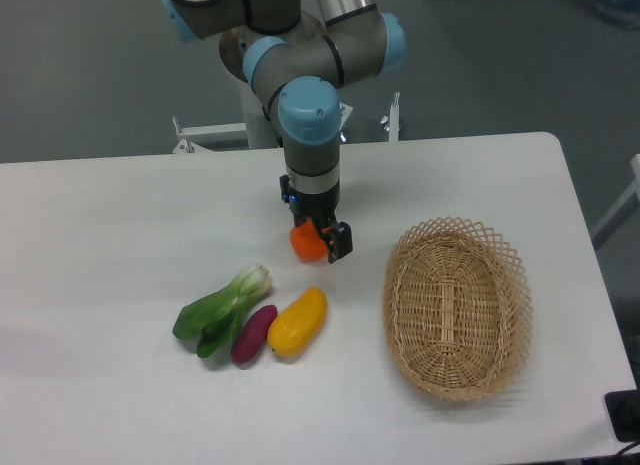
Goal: Place the orange on the table
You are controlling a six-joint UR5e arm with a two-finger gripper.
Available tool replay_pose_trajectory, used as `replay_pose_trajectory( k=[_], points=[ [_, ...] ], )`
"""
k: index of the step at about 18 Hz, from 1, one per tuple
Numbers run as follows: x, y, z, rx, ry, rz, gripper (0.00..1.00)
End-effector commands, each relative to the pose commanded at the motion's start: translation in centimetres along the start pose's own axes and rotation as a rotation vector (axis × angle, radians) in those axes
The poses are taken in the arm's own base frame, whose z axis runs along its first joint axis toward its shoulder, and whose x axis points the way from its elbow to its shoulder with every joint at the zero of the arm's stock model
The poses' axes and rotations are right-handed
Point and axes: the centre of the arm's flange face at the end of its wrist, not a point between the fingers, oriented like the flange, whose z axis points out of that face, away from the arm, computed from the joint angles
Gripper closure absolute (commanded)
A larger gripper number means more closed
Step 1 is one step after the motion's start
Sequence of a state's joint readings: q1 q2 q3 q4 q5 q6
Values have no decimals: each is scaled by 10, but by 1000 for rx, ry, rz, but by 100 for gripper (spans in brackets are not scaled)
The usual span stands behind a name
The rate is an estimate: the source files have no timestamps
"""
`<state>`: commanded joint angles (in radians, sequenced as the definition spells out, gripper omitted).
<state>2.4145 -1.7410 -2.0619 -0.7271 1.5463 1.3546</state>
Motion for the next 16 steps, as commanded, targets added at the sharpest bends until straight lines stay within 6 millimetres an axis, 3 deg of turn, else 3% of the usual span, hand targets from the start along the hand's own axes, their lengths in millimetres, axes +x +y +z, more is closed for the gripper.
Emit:
replay_pose_trajectory(
  k=[6,16],
  points=[
    [-34,-1,-24,9,-61,-9,0],
    [-61,0,-40,15,-106,-23,0]
  ],
)
